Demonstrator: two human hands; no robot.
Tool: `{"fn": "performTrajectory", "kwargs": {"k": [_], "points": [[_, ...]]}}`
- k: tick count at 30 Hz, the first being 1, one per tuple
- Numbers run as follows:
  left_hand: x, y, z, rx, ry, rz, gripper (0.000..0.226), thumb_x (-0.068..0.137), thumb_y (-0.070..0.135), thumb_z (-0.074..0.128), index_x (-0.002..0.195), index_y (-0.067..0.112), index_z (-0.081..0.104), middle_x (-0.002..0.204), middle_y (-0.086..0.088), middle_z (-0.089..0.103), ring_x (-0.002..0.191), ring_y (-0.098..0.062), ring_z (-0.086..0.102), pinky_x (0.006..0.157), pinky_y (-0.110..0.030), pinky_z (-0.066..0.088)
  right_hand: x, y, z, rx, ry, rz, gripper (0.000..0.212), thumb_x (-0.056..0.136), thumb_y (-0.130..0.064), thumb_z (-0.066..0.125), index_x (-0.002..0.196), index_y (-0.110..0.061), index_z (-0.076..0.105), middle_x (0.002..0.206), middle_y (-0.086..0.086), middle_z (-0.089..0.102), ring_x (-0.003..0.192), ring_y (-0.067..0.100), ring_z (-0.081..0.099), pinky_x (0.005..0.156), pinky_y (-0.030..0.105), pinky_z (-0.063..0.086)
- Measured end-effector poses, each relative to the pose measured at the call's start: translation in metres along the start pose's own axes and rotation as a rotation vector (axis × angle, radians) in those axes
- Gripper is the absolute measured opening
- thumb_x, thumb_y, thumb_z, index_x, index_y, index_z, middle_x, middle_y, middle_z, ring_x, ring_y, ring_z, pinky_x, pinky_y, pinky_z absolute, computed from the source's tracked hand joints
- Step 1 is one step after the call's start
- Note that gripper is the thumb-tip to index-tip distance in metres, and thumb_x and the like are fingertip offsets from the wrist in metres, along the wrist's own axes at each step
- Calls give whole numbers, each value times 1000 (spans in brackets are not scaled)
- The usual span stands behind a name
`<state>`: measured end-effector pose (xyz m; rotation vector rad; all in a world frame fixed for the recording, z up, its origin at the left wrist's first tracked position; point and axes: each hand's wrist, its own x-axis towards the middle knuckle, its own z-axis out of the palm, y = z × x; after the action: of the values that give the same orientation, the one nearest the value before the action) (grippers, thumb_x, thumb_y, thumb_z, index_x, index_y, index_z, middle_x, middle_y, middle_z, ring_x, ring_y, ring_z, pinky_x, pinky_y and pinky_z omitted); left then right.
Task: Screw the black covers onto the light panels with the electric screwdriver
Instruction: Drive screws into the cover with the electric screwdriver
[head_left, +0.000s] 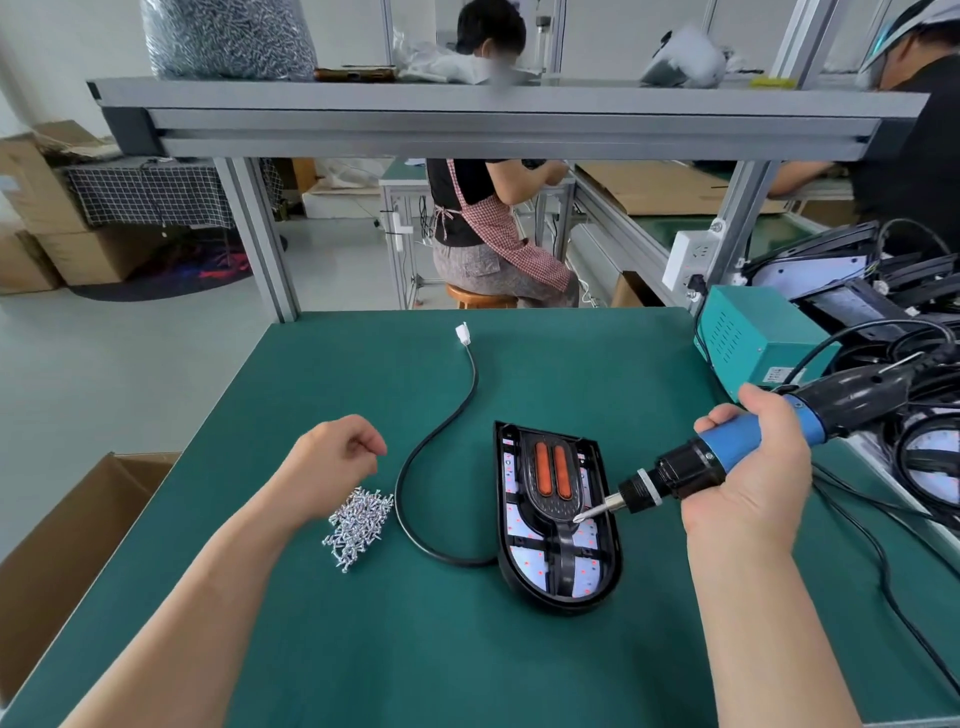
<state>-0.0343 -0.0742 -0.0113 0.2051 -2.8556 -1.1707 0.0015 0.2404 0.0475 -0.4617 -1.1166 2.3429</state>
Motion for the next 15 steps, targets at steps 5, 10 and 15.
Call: {"fn": "performTrajectory", "kwargs": {"k": [5,10,15], "points": [[-19,29,-1,-822,-79,-78,13,88,-16,60,90,-4,64,81,-17,67,84,-26,75,67,-18,57,-4,-3,5,19,-17,13,21,101,-24,56,115,-11,46,81,-3,52,69,9,54,71,22,47],[-37,54,15,-1091,-171,-76,17,82,-16,62,82,-1,70,77,-17,70,84,-27,75,68,-20,57,-8,-7,8,16,-18,13,21,101,-25,56,114,-12,46,80,-4,52,67,8,54,69,21,48],[-50,74,32,-1183,-326,-104,19,73,-5,67,88,-2,78,93,-18,75,93,-23,74,74,-18,56,-11,-14,10,65,-40,31,20,101,-25,56,113,-12,45,78,-5,52,65,6,54,67,20,47]]}}
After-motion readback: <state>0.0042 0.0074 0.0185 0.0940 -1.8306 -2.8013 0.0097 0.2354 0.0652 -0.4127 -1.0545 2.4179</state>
